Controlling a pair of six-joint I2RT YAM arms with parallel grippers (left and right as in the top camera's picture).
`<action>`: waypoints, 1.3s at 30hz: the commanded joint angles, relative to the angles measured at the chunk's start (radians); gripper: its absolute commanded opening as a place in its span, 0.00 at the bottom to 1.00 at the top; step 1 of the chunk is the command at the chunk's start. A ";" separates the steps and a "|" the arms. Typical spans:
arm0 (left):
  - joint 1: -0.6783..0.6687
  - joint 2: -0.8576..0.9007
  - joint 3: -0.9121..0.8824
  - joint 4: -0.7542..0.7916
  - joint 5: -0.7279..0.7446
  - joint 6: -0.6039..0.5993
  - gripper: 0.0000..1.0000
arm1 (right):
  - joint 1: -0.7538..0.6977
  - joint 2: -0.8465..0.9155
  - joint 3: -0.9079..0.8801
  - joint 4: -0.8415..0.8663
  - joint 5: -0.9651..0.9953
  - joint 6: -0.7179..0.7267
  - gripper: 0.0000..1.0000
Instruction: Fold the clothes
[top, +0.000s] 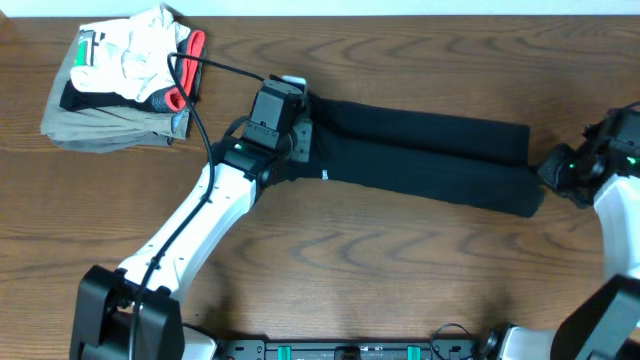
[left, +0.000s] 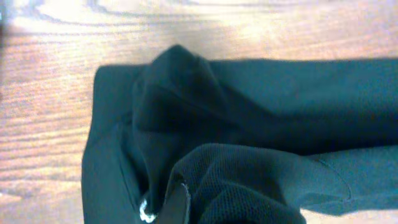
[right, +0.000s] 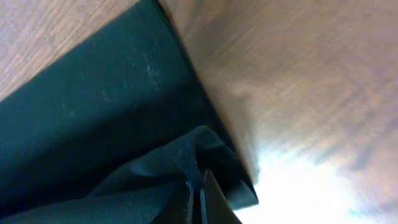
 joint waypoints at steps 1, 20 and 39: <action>0.008 0.033 0.016 0.034 -0.017 0.009 0.06 | 0.025 0.058 0.015 0.047 -0.002 -0.005 0.01; 0.013 0.226 0.018 0.218 -0.024 0.009 0.98 | 0.118 0.269 0.019 0.359 -0.046 0.014 0.95; 0.153 0.075 0.182 -0.238 -0.023 0.005 0.98 | 0.081 0.190 0.055 0.146 0.019 -0.180 0.97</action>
